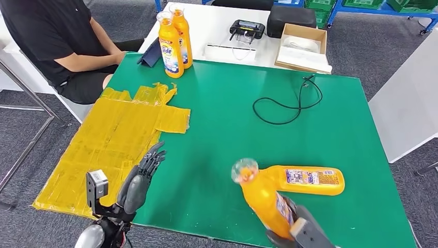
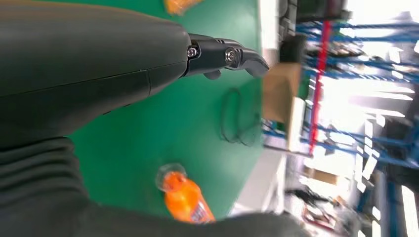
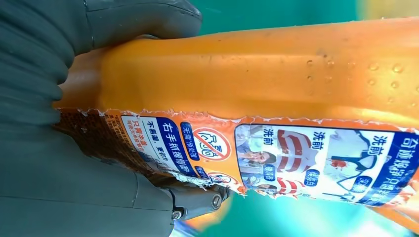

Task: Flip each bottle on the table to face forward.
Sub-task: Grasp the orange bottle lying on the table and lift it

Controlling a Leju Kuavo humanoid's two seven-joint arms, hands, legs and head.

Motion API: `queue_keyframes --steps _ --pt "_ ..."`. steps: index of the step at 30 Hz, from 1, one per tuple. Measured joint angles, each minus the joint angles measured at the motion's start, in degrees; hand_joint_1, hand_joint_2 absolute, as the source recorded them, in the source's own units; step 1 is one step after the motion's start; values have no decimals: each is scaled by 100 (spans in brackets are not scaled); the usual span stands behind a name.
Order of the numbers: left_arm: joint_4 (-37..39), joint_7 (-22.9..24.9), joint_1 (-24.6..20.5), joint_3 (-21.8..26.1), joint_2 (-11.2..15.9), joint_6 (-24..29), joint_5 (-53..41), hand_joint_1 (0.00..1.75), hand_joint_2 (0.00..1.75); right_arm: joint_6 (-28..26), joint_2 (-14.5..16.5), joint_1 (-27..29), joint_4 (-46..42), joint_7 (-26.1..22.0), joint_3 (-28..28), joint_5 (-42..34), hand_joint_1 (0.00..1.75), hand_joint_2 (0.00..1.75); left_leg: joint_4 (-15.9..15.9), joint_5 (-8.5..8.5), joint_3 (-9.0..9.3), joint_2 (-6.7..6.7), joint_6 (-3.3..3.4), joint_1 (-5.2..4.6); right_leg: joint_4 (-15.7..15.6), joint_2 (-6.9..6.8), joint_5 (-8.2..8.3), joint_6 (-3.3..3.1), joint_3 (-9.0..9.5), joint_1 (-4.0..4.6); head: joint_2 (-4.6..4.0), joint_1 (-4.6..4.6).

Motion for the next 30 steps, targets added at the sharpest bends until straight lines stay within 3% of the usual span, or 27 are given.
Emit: queue_keyframes --steps 5,12,19,30 --pt "-308 304 -260 -261 -146 88 115 0 175 10 845 -494 -336 176 -64 360 175 175 1 4 0 -7 1 -4 0 -2 1 1 5 -5 0 1" --pt "-448 439 -430 -645 -257 202 192 0 175 61 1426 -691 -369 218 66 917 175 175 2 3 -10 -16 1 -8 0 -4 1 2 1 -7 0 1" --pt "-578 275 -363 -772 -256 190 113 0 175 -110 1645 -724 -274 211 336 1347 175 175 1 2 -14 -16 1 -6 0 -5 -1 0 -6 -6 0 1" --pt "-782 101 -153 -761 -239 46 93 0 175 -205 1574 -581 -292 215 549 1566 175 175 1 2 -19 -22 1 -8 0 -6 -1 1 -9 -7 0 1"
